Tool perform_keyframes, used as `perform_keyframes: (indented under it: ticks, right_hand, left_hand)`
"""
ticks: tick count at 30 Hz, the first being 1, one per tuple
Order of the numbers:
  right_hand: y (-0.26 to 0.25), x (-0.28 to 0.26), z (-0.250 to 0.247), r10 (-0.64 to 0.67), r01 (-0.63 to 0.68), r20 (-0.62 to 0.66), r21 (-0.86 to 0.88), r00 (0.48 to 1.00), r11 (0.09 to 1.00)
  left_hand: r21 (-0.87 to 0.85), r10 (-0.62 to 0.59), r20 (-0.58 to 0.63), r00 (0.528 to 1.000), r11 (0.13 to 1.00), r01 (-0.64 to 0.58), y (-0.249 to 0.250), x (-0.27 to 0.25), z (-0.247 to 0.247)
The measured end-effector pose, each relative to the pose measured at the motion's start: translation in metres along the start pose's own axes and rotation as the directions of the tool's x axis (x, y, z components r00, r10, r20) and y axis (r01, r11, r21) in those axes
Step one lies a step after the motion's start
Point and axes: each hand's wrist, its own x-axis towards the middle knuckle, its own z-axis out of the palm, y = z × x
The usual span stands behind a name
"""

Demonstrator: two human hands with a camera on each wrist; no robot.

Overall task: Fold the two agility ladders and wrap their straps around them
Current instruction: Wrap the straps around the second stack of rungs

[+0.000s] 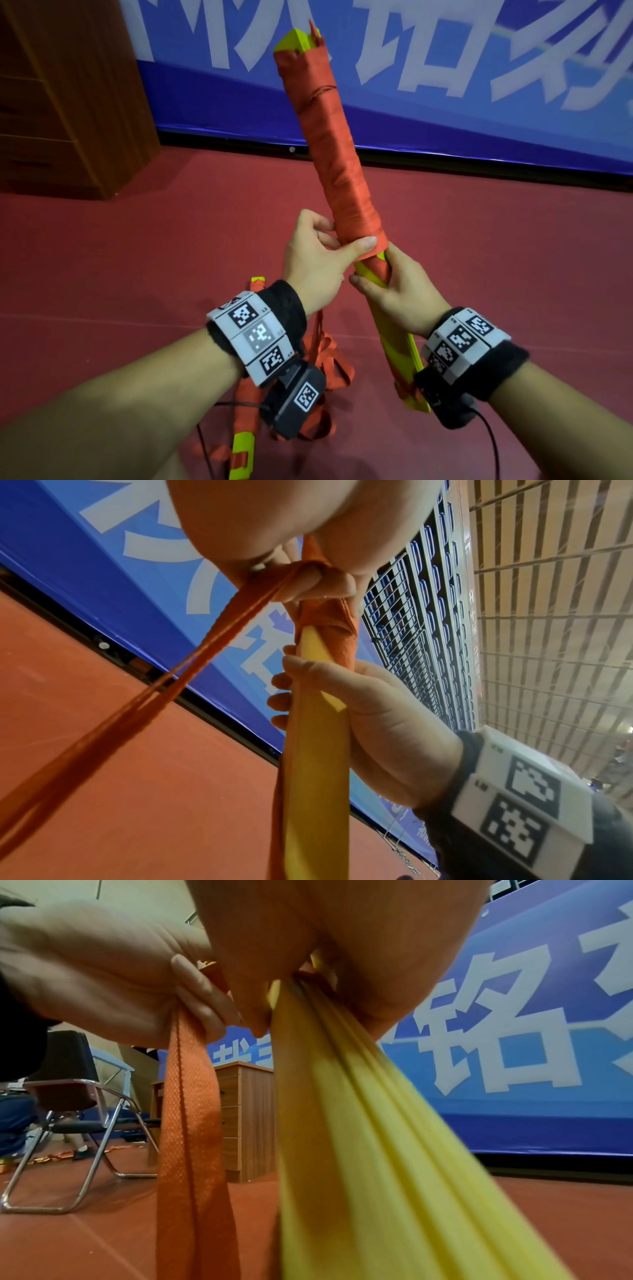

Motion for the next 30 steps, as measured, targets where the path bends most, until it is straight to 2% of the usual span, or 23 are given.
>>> perform_keyframes:
  ticks: [6, 10, 15, 20, 25, 30]
  right_hand:
    - [-0.004, -0.003, 0.004, 0.048, -0.047, -0.009, 0.052, 0.999, 0.998]
    - [-0.01, -0.006, 0.008, 0.029, -0.029, -0.002, -0.032, 1.0, 0.999]
    - [-0.008, -0.005, 0.006, -0.008, -0.001, -0.09, -0.105, 0.996, 0.994]
    - [-0.004, -0.005, 0.009, 0.103, -0.086, -0.132, 0.126, 0.986, 0.988]
    - [-0.005, -0.004, 0.009, 0.131, -0.085, -0.137, 0.299, 0.982, 0.95]
    - [-0.009, -0.005, 0.004, 0.153, -0.084, -0.096, 0.507, 0.984, 0.858]
  left_hand:
    - [0.013, 0.002, -0.039, 0.999, 1.0, -0.002, 0.001, 0.0, -0.002]
    - [0.045, 0.032, -0.087, 0.996, 0.999, -0.028, 0.004, -0.003, -0.001]
    - [0.095, 0.033, -0.044, 0.998, 0.995, -0.029, 0.005, -0.003, -0.003]
    - [0.073, -0.002, 0.027, 1.0, 0.997, 0.0, 0.005, -0.003, -0.002]
    - [0.074, 0.02, 0.049, 0.999, 0.997, -0.024, 0.007, 0.0, -0.002]
    - [0.092, 0.027, 0.05, 0.998, 0.995, -0.032, 0.01, 0.001, -0.005]
